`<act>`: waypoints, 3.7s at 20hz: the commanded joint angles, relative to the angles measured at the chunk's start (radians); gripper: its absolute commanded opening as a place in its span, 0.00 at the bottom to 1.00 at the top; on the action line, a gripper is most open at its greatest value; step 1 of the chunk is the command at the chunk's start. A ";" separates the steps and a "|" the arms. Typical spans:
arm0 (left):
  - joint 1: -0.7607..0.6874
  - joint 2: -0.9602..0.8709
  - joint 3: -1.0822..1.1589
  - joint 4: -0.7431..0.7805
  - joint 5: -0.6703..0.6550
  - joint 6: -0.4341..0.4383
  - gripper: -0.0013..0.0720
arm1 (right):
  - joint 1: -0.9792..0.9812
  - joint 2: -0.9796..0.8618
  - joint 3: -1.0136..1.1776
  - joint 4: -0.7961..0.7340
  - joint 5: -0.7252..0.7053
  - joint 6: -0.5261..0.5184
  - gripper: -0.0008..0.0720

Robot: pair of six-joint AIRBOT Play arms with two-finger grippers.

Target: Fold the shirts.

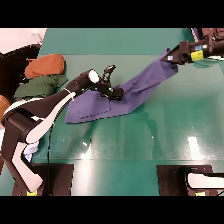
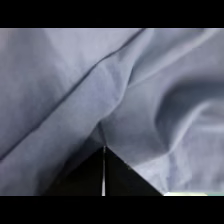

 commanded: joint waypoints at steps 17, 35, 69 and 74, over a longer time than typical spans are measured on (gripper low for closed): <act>0.573 0.454 0.056 0.173 -0.172 0.066 0.05 | 0.657 -0.337 0.259 0.082 -0.391 -0.032 0.21; 0.615 0.541 0.054 0.171 -0.287 0.093 0.05 | 0.163 -0.182 -0.428 -0.067 -0.268 0.004 0.89; 0.444 0.521 0.044 0.161 -0.307 0.109 0.05 | -0.630 0.253 -0.550 -0.504 -0.390 0.246 0.03; 0.444 0.521 0.044 0.154 -0.296 0.085 0.05 | -0.921 0.406 -0.751 -0.504 -0.448 0.284 0.03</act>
